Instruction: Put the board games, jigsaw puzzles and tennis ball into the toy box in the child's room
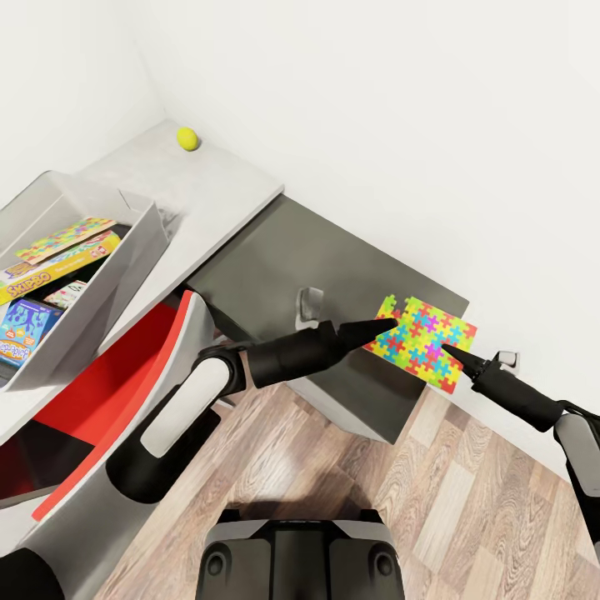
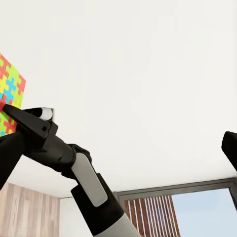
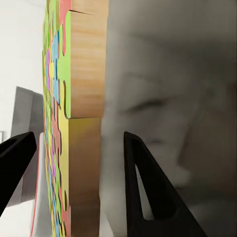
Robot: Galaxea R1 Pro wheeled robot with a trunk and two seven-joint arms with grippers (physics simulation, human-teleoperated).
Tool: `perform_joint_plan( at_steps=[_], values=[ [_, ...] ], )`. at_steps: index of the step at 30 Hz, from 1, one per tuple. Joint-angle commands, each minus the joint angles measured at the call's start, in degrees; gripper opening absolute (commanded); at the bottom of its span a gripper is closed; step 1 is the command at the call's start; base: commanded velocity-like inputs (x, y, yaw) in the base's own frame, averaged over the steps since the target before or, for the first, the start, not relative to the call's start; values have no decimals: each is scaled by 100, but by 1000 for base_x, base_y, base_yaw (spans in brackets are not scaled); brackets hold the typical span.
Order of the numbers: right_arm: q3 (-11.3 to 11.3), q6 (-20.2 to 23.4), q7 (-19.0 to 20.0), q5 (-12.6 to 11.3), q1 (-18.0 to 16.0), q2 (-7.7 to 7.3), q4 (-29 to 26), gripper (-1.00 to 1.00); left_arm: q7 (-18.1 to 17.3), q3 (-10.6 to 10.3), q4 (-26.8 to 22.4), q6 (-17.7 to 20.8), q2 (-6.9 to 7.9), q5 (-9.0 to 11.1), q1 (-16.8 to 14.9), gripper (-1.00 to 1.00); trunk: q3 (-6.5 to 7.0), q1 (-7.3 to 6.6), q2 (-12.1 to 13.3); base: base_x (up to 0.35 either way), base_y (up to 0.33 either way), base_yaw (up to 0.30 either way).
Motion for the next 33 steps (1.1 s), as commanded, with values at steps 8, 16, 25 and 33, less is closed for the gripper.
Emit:
perform_joint_plan(
  at_steps=[8, 16, 25, 33],
  values=[
    [0, 27, 10, -10, 2, 24, -30, -100, -15, -13, -1, 6, -19, 4, -4, 100, -6, 3, -9, 0, 0, 0],
    [7, 31, 7, -2, 24, 28, -193, -100, -31, -15, 1, 4, -25, 4, -4, 100, -6, 3, -9, 0, 0, 0],
    [-6, 38, -23, -5, 276, 37, -710, -100, -67, -22, -1, -2, -29, 2, 8, 100, 17, 3, -9, 0, 0, 0],
    [-29, 71, -33, -4, 431, 37, -967, -100, -81, -30, -2, -3, -39, 4, 18, 100, 80, 3, -9, 0, 0, 0]
  ],
)
